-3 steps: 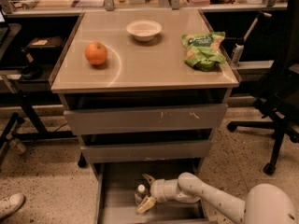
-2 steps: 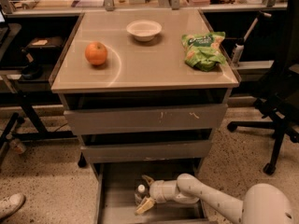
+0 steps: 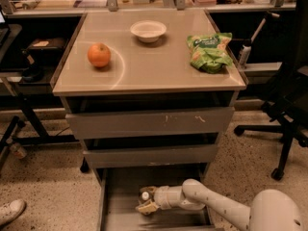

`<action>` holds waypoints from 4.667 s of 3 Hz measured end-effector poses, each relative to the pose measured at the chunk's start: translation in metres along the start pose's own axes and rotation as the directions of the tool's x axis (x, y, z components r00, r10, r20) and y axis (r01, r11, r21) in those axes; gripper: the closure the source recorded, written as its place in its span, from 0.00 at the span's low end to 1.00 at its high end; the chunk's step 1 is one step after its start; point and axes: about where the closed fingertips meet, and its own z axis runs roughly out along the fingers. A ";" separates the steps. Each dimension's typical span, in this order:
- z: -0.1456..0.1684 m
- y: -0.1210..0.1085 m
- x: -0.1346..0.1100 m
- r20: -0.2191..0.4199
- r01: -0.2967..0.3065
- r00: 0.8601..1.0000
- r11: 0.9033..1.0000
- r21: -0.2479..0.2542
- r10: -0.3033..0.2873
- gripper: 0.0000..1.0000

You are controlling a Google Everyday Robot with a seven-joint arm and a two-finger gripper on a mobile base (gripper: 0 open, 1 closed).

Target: Pick blue plastic bottle from bottom drawer and place on counter

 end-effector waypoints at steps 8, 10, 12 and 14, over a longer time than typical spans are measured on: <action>-0.110 0.071 -0.165 -0.020 0.018 1.000 0.966 0.259 -0.013 1.00; -0.125 0.093 -0.219 0.081 -0.008 0.997 0.984 0.180 -0.007 1.00; -0.144 0.096 -0.259 0.083 -0.015 0.997 0.983 0.185 0.000 1.00; -0.167 0.094 -0.305 0.126 0.002 0.992 0.984 0.179 -0.025 1.00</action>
Offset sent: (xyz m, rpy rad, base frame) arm 0.0000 0.0000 0.0000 0.0000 0.0000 0.0000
